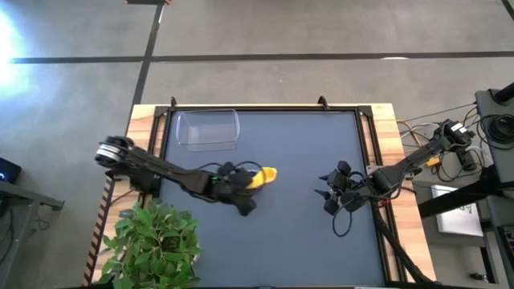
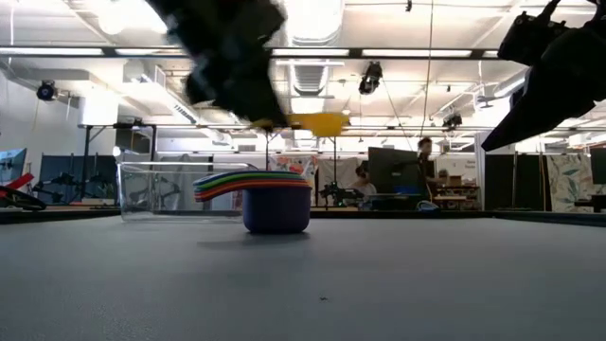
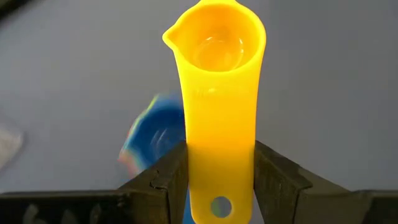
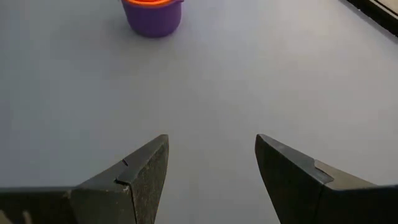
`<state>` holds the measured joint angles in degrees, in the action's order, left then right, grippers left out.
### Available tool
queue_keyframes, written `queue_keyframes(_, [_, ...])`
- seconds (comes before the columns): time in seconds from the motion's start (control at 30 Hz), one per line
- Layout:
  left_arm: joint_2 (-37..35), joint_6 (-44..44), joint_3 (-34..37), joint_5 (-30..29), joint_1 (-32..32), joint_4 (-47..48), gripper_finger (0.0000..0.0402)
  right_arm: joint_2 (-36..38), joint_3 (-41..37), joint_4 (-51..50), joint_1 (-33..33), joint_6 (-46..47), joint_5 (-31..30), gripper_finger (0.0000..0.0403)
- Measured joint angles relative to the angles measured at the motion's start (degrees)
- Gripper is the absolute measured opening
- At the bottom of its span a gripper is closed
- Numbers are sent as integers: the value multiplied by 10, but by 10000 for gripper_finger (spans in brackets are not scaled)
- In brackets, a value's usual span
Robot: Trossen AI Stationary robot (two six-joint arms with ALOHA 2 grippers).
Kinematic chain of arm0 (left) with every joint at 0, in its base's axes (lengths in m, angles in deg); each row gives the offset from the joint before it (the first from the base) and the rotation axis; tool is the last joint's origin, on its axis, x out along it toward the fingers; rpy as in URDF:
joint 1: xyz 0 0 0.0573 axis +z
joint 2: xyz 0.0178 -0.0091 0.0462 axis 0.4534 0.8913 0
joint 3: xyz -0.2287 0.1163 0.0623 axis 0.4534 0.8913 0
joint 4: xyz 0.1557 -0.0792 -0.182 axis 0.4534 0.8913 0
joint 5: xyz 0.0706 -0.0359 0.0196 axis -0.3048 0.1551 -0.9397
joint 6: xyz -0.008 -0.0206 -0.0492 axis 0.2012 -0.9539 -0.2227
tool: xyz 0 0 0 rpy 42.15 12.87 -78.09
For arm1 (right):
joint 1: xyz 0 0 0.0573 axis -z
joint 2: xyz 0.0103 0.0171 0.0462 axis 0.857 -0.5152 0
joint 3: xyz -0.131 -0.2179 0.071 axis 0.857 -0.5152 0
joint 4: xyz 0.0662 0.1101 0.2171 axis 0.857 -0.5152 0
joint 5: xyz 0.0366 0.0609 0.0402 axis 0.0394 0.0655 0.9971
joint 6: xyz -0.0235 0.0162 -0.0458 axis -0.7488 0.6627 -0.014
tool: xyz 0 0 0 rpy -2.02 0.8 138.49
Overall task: Nest measuring cups in basket
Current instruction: Stack the yellow measuring cup on top of the blue measuring cup, then put the nested measuring cup into the transparent bin
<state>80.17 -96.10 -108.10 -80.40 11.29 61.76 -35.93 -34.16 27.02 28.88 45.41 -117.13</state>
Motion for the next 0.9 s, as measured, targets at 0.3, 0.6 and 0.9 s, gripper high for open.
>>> queue_keyframes(0.3, [-76,-144,121,0,-18,-14,127,0,0,19,0,-6,-14,231])
queue_keyframes(0.6, [-63,-177,116,1,-18,-19,155,0,0,23,0,-6,-15,231])
queue_keyframes(0.9, [-62,-162,108,3,-18,-15,227,0,0,23,0,-7,-15,231])
